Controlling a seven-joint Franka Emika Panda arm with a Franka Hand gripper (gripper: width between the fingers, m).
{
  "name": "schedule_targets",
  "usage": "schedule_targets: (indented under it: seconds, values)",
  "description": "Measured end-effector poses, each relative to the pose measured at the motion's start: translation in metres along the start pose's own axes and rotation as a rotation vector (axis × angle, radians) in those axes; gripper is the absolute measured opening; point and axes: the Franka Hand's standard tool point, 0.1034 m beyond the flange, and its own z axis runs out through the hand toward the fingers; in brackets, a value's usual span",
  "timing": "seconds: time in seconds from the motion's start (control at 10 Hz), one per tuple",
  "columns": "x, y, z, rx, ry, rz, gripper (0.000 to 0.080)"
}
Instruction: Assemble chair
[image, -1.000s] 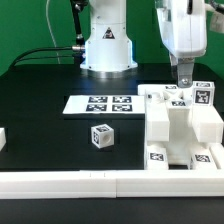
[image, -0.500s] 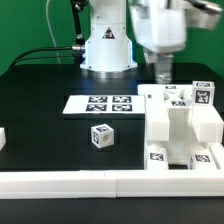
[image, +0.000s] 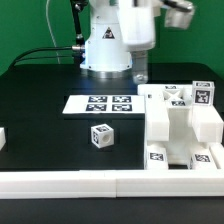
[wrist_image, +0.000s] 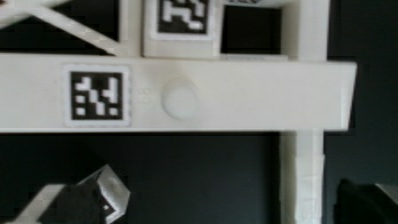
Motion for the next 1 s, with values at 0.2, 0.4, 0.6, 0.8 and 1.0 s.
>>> schedule_targets:
  seconds: [0.2, 0.4, 0.6, 0.8, 1.0]
  values:
    - [0.036, 0.012, 0.02, 0.023, 0.027, 0.003, 0.0649]
    - [0.055, 0.03, 0.04, 0.043, 0.068, 0.034, 0.0649]
    - [0.051, 0.032, 0.046, 0.048, 0.08, 0.022, 0.0649]
    - [0.052, 0.033, 0.047, 0.047, 0.081, 0.024, 0.0649]
    - [0.069, 0.035, 0.048, 0.11, 0.093, 0.134, 0.0649]
